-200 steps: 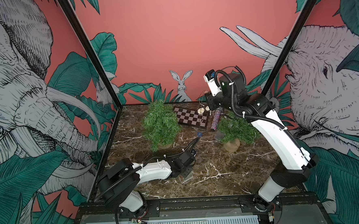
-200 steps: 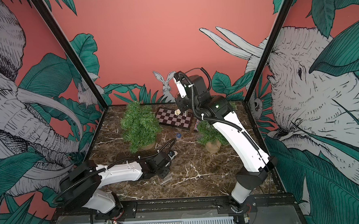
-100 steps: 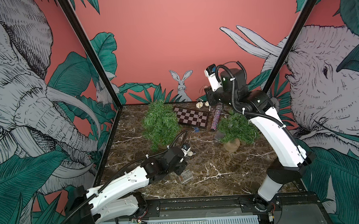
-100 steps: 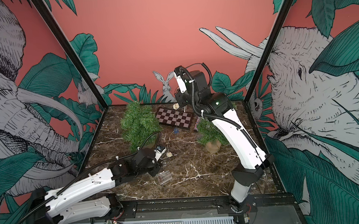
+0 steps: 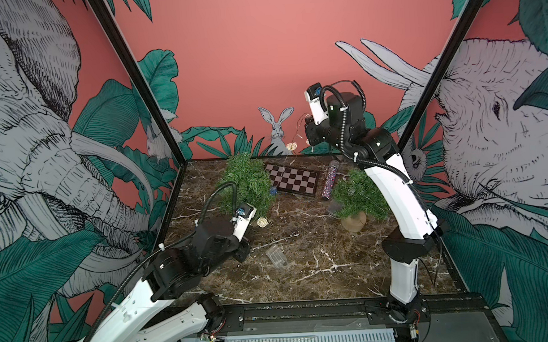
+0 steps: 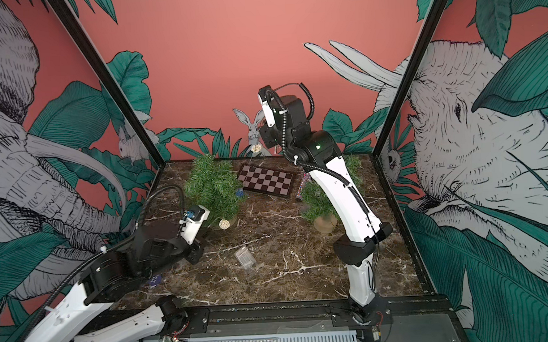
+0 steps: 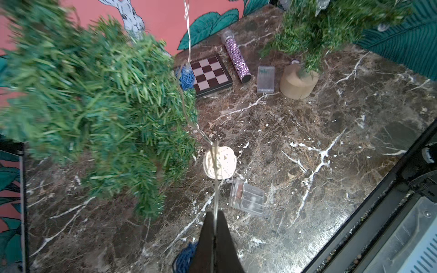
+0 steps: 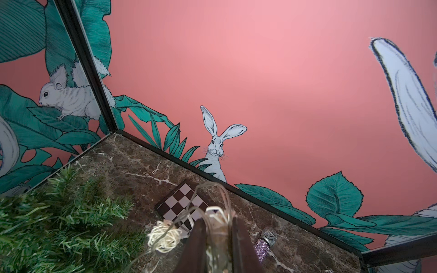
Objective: Wrap string light around the christmas tree
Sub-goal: Pick up the light string from the center of the board, then wrap the light string around the Christmas tree.
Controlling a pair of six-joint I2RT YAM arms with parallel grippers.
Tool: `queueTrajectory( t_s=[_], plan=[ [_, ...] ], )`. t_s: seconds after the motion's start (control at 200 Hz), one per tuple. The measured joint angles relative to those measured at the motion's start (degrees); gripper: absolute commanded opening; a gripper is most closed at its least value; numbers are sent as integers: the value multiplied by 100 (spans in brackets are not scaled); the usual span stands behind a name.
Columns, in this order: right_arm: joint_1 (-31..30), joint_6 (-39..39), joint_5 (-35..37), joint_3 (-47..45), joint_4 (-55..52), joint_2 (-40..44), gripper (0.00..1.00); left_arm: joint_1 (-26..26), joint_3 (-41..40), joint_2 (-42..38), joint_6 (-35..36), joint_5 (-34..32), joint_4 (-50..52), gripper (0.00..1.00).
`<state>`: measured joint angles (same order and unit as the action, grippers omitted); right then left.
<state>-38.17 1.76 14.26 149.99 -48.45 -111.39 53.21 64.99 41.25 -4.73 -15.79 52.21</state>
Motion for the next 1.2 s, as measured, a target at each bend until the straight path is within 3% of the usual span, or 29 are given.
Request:
queueTrajectory(
  t_s=[0.32,0.855,1.01,1.2],
  plan=[
    [146,-52,-46,98,507,-22,0,0,1191,-153,706,-695,337,0],
    [251,-396,-723,278,1342,-234,0,0,1403,-227,1829,-3161,-654,0],
    [420,-391,-717,472,1554,-278,0,-20,1569,111,2024,-3252,-898,0],
    [813,-439,-699,522,1749,-278,0,-378,1757,796,2153,-2813,-986,0]
  ],
)
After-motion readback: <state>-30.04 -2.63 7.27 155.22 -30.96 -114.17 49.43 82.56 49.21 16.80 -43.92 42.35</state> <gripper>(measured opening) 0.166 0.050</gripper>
